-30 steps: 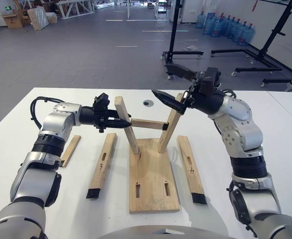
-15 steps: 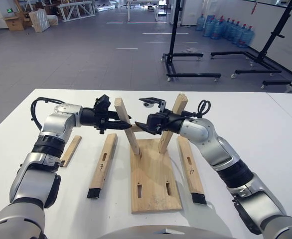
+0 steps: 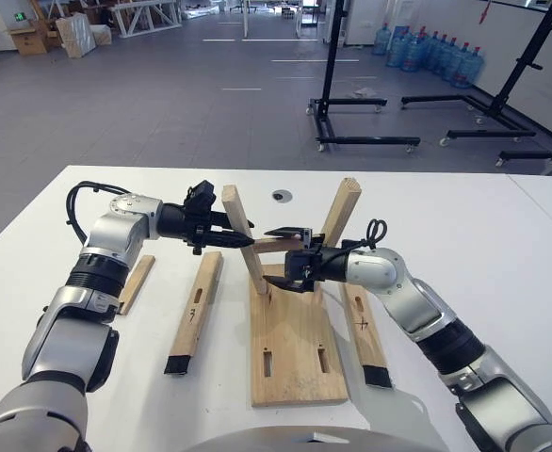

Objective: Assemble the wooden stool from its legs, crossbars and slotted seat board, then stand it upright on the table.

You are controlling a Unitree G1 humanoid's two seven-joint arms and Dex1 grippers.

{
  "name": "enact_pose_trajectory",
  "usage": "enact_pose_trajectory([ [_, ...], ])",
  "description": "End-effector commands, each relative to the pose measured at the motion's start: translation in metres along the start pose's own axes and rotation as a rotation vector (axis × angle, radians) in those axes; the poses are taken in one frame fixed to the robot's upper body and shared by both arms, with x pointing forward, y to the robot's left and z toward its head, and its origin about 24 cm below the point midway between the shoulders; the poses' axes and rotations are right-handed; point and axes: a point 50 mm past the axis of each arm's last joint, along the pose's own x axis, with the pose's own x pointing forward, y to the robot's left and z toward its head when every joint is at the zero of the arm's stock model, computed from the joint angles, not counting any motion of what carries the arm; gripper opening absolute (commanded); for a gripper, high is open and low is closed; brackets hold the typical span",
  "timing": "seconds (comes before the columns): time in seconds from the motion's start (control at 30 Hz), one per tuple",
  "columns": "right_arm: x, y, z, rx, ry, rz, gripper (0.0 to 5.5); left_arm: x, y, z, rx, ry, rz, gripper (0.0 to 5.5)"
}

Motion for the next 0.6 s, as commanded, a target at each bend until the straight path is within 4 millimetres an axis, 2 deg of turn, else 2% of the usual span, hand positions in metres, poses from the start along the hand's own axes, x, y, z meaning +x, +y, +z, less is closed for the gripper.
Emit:
enact_pose_trajectory([
  [0.03, -0.019, -0.046, 0.027, -0.091, -0.142, -0.159, 4.39, 0.004, -0.004, -0.042, -0.133, 0.159, 0.014, 2.08],
  [0.13, -0.030, -0.067, 0.044, -0.088, -0.233, -0.241, 4.39, 0.002, -0.002, -0.041, -0.129, 0.162, 0.018, 2.08],
  [0.2, -0.042, -0.078, 0.058, -0.036, -0.325, -0.282, 4.39, 0.001, -0.002, -0.041, -0.128, 0.166, 0.017, 2.08],
  [0.3, -0.066, -0.106, 0.072, 0.100, -0.495, -0.456, 4.39, 0.000, -0.002, -0.041, -0.126, 0.173, 0.016, 2.08],
  [0.33, -0.080, -0.115, 0.065, 0.200, -0.516, -0.518, 4.39, 0.001, -0.001, -0.040, -0.121, 0.175, 0.017, 2.08],
  [0.4, -0.112, -0.123, 0.033, 0.496, -0.526, -0.565, 4.39, 0.003, 0.000, -0.039, -0.115, 0.173, 0.019, 2.08],
  [0.43, -0.128, -0.116, 0.014, 0.648, -0.546, -0.528, 4.39, 0.002, 0.000, -0.038, -0.114, 0.172, 0.020, 2.08],
  [0.5, -0.150, -0.086, -0.019, 0.888, -0.559, -0.402, 4.39, 0.002, 0.000, -0.038, -0.113, 0.171, 0.019, 2.08],
  [0.6, -0.151, -0.048, -0.047, 1.101, -0.438, -0.255, 4.39, 0.001, -0.001, -0.039, -0.113, 0.172, 0.013, 2.08],
])
